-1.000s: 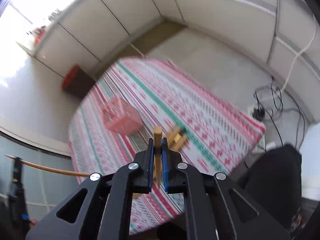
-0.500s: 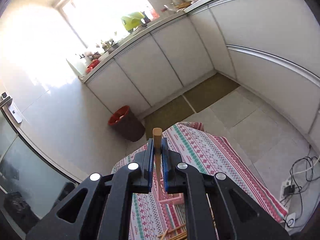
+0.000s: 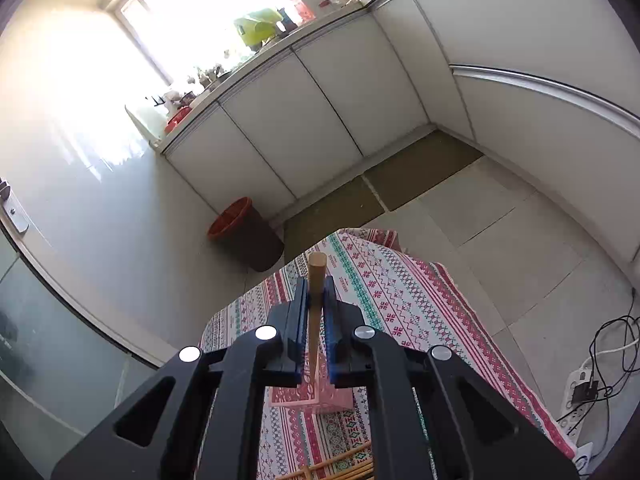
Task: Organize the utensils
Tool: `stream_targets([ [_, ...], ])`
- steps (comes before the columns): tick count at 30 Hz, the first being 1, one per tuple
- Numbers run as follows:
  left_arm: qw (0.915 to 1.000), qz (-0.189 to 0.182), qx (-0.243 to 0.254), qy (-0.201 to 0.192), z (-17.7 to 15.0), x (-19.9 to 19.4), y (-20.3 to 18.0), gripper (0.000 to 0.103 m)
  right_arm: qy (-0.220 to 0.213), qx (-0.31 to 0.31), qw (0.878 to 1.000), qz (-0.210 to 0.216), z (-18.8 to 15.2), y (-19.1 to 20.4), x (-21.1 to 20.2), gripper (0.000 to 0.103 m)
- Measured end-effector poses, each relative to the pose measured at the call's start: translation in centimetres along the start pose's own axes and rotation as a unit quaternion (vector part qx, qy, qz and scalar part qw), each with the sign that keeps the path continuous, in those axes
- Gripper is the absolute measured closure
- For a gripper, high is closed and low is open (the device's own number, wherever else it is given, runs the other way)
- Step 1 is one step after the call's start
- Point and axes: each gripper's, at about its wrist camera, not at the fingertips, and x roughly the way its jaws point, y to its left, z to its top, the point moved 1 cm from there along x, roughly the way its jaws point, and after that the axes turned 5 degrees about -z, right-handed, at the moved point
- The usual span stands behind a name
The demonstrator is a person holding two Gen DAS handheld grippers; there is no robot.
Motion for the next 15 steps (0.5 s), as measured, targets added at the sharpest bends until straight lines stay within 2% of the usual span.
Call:
stream_targets([
  [1,0.9972,-0.032,-0.064,0.022,0.1,1.1,0.6,0.038,0.000,-0.002,1.000,0.004,0.0,-0.2,-0.1,0.095],
  [2,0.9904,-0.056,-0.121,0.036,0.1,1.6,1.5,0.038,-0.001,-0.007,1.000,0.007,0.0,-0.1,-0.1,0.095],
  [4,0.9639,-0.100,-0.243,0.041,-0.2,2.0,3.8,0.037,-0.002,-0.016,1.000,0.013,-0.1,-0.2,-0.3,0.095],
  [5,0.9427,-0.122,-0.308,0.040,-0.6,2.3,5.2,0.037,0.000,-0.016,1.000,0.017,-0.1,-0.3,-0.1,0.095],
  [7,0.8980,-0.137,-0.416,0.045,-1.8,3.2,8.0,0.036,0.012,-0.011,1.000,0.027,-0.1,-0.7,0.5,0.095],
  [8,0.8786,-0.135,-0.456,0.045,-2.3,3.6,9.3,0.037,0.016,-0.008,0.999,0.028,-0.1,-0.9,0.8,0.095],
  [9,0.8651,-0.120,-0.485,0.044,-2.7,3.8,10.4,0.041,0.024,-0.003,0.999,0.031,-0.1,-1.2,1.3,0.095],
  [11,0.8546,-0.098,-0.509,0.028,-2.8,3.5,12.1,0.046,0.040,0.011,0.998,0.036,-0.3,-1.9,2.0,0.095],
  [15,0.8450,-0.071,-0.529,0.026,-2.4,3.9,14.8,0.057,0.048,0.018,0.998,0.038,-0.3,-2.2,2.6,0.095],
])
